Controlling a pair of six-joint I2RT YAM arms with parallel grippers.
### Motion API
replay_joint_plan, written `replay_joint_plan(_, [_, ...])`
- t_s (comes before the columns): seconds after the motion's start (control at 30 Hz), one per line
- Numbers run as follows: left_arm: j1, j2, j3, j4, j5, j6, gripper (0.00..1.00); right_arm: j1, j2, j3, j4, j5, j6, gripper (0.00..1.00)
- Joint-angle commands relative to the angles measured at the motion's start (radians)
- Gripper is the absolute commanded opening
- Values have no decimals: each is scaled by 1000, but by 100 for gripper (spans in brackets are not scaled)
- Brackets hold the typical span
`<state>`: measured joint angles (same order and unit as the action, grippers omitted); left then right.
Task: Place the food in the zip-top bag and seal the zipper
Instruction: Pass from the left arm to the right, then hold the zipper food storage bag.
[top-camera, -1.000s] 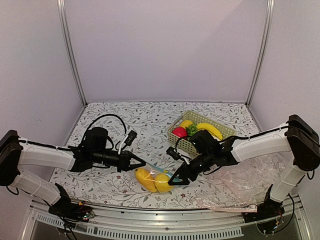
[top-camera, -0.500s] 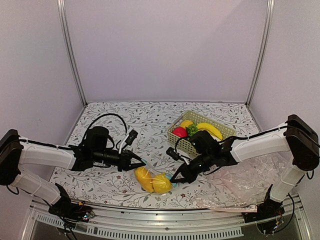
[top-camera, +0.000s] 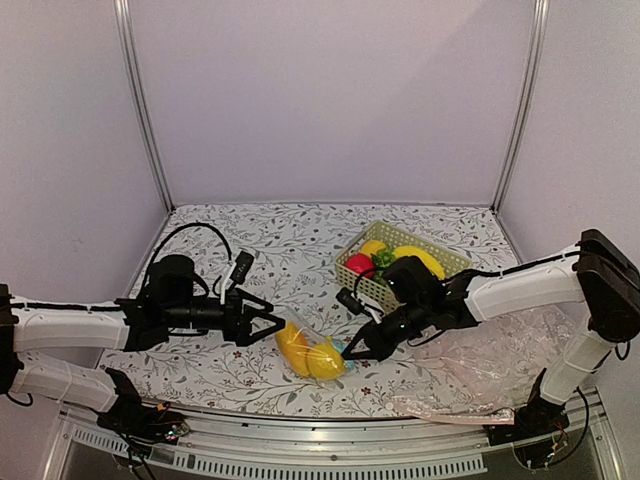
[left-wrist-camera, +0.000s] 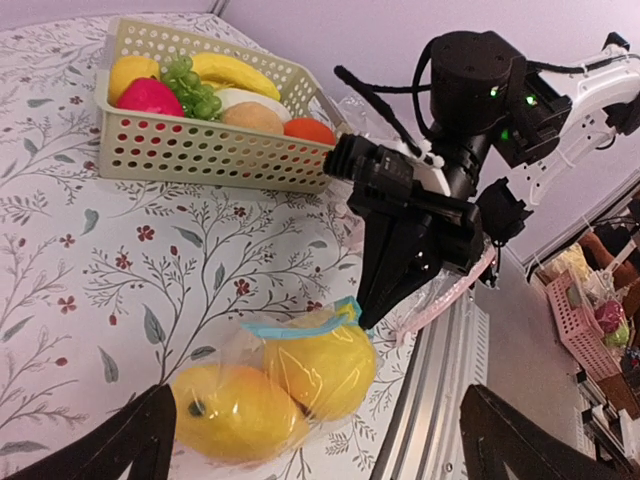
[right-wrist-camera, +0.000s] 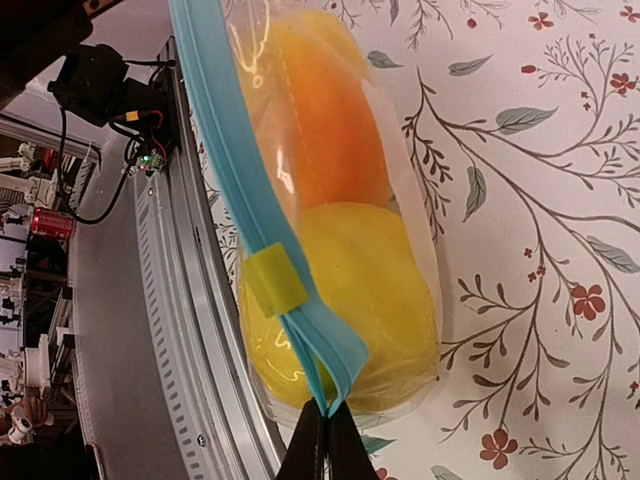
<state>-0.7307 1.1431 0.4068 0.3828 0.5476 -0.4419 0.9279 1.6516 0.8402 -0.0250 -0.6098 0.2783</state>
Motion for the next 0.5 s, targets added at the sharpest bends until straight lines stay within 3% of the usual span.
replay_joint_plan(0.0, [18,-48,-87,-6,-89,-52,100,-16,-38,-2,13,19,63,0])
replay_joint_plan(0.27, [19,-152,-166,72,-104,-197,100,-18,-126,-45,164,30,245,0])
replay_joint_plan(0.47, [19,-289,-92,-62,-120,-205,100,-20,-246,-9,135,28,292,0])
